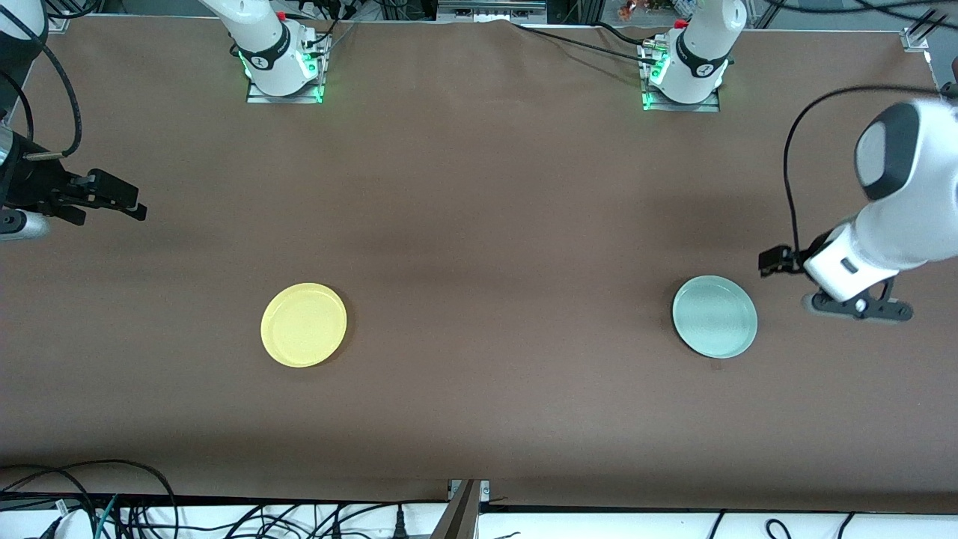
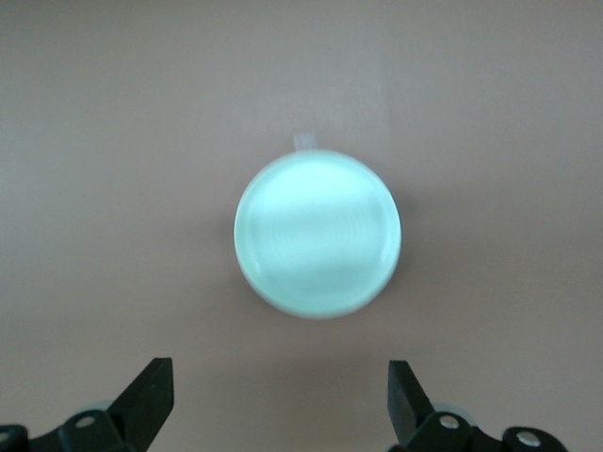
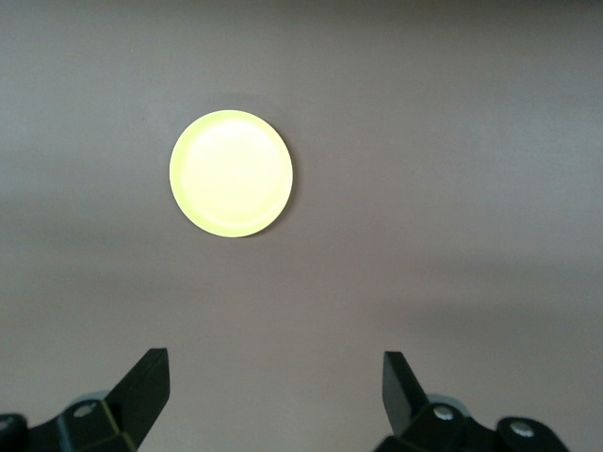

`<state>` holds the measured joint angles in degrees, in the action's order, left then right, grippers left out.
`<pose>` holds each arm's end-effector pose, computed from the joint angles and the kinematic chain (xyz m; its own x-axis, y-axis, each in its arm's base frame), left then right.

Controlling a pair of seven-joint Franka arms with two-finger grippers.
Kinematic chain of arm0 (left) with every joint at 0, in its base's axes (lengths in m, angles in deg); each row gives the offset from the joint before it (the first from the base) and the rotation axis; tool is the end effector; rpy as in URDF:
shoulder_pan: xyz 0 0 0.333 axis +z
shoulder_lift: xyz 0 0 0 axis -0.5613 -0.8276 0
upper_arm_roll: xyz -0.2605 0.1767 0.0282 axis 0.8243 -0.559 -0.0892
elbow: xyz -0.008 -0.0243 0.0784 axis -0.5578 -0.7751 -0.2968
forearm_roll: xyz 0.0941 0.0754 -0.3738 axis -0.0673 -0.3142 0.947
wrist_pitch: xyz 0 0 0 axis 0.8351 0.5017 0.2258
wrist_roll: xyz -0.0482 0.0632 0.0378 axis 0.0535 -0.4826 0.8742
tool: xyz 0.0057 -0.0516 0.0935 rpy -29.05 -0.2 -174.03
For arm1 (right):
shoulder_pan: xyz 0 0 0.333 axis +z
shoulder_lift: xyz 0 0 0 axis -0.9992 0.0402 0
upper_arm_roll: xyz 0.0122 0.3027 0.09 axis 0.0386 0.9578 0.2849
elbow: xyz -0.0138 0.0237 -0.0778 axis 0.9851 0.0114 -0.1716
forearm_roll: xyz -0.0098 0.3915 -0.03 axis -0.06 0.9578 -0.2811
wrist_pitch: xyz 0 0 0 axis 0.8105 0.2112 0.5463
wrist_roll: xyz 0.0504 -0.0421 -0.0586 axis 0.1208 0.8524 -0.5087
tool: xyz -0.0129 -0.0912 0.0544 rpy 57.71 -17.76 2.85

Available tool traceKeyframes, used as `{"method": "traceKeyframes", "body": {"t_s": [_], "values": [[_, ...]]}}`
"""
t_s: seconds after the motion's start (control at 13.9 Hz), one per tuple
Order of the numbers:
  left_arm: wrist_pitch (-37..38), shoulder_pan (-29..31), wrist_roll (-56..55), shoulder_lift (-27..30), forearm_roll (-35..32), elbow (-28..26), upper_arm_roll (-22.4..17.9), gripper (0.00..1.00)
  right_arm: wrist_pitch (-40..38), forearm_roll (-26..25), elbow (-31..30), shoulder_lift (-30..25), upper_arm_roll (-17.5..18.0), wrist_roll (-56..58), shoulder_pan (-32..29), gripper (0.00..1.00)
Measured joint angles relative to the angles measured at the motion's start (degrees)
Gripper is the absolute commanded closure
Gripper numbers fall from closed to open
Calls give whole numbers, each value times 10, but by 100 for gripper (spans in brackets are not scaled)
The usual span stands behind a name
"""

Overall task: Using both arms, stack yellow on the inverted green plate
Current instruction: 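Reach the left gripper toward the green plate rim, then grip the green plate with the left gripper while the right gripper reaches yellow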

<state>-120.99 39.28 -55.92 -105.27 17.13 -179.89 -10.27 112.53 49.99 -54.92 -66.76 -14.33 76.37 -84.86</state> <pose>0.6544 -0.0060 0.4198 0.9840 -0.1633 -0.0711 -0.1665 -0.9851 -0.0420 0.5961 -0.0013 0.5792 0.9982 0.0597 0.0026 0.0597 -0.9951 -0.0786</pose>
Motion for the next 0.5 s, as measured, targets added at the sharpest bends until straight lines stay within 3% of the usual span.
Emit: {"method": "traceKeyframes", "body": {"t_s": [0.22,0.5], "values": [[-83,18,38,-66,-2,2,-1,0,15,0,-9,15,0,0,4,0],[-149,42,105,-136,-2,3,-1,0,124,1,-62,57,1,0,8,0]]}}
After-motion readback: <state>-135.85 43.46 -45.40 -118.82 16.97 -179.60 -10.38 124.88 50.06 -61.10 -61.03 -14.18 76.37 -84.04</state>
